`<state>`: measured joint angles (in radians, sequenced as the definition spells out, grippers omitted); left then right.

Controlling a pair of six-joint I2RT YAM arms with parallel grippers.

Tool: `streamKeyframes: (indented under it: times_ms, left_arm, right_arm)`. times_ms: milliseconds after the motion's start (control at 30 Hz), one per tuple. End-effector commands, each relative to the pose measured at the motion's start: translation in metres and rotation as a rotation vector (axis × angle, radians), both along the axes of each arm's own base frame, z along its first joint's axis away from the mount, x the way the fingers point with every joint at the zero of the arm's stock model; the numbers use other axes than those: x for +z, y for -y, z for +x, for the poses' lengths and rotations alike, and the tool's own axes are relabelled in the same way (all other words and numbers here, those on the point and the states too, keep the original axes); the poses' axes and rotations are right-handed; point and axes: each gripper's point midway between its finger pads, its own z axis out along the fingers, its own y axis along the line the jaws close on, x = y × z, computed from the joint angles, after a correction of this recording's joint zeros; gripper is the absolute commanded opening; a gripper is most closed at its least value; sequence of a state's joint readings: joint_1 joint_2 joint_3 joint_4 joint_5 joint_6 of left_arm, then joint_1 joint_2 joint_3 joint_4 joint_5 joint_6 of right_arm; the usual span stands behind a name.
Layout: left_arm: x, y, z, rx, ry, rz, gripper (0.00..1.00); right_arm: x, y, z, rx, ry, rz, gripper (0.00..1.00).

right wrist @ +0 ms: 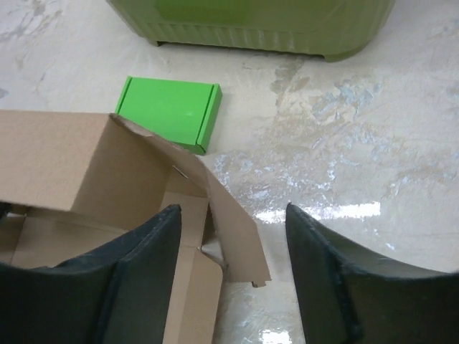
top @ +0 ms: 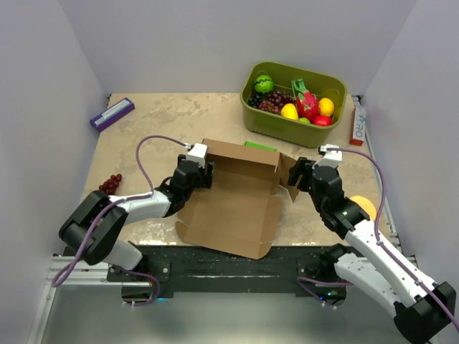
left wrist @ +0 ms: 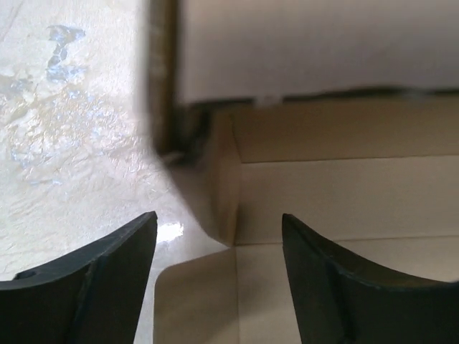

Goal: Fold the paper box

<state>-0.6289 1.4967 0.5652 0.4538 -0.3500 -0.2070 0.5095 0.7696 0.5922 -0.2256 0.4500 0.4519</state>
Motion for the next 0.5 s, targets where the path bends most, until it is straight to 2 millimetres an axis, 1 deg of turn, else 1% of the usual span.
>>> streamKeyframes:
  times_ms: [0, 67, 100, 133, 200, 233, 267, 300, 333, 367, 400, 433, 467]
  left_arm:
    - [0.042, 0.005, -0.009, -0.023, 0.048, -0.109, 0.79]
    - [0.049, 0.007, -0.015, -0.049, 0.038, -0.125, 0.82]
    - [0.047, 0.009, -0.022, -0.076, 0.0, -0.12, 0.83]
    - [0.053, 0.01, -0.025, -0.087, -0.001, -0.127, 0.84]
    - [0.056, 0.007, -0.037, -0.104, -0.04, -0.123, 0.84]
    - [0.059, 0.006, -0.04, -0.099, -0.048, -0.139, 0.84]
    - [0.063, 0.009, -0.046, -0.118, -0.056, -0.159, 0.84]
    - [0.073, 0.007, -0.052, -0.125, -0.049, -0.18, 0.84]
    - [0.08, 0.008, -0.055, -0.129, -0.05, -0.21, 0.85]
    - [0.091, 0.013, -0.058, -0.154, -0.043, -0.237, 0.86]
    - [0.103, 0.012, -0.061, -0.163, -0.035, -0.259, 0.88]
    - [0.105, 0.012, -0.065, -0.175, -0.058, -0.253, 0.89]
    - [0.126, 0.016, -0.063, -0.206, -0.041, -0.276, 0.9]
  right_arm:
    - [0.022, -0.005, -0.005, 0.039, 0.023, 0.041, 0.78]
    - [0.021, -0.005, -0.008, 0.038, 0.007, 0.046, 0.84]
    - [0.022, -0.008, -0.01, 0.056, 0.002, 0.057, 0.86]
    - [0.026, -0.009, -0.011, 0.062, 0.001, 0.067, 0.86]
    - [0.034, -0.017, -0.015, 0.089, 0.0, 0.116, 0.89]
    - [0.042, -0.02, -0.016, 0.103, 0.006, 0.135, 0.9]
    - [0.046, -0.023, -0.018, 0.114, 0.005, 0.157, 0.92]
    - [0.05, -0.026, -0.019, 0.128, 0.003, 0.168, 0.94]
    - [0.058, -0.03, -0.02, 0.149, 0.004, 0.184, 0.95]
    - [0.063, -0.033, -0.021, 0.156, 0.006, 0.199, 0.96]
    - [0.066, -0.034, -0.022, 0.164, 0.002, 0.202, 0.97]
    - [0.072, -0.037, -0.022, 0.176, -0.007, 0.204, 0.98]
    - [0.075, -0.037, -0.022, 0.174, -0.009, 0.209, 0.98]
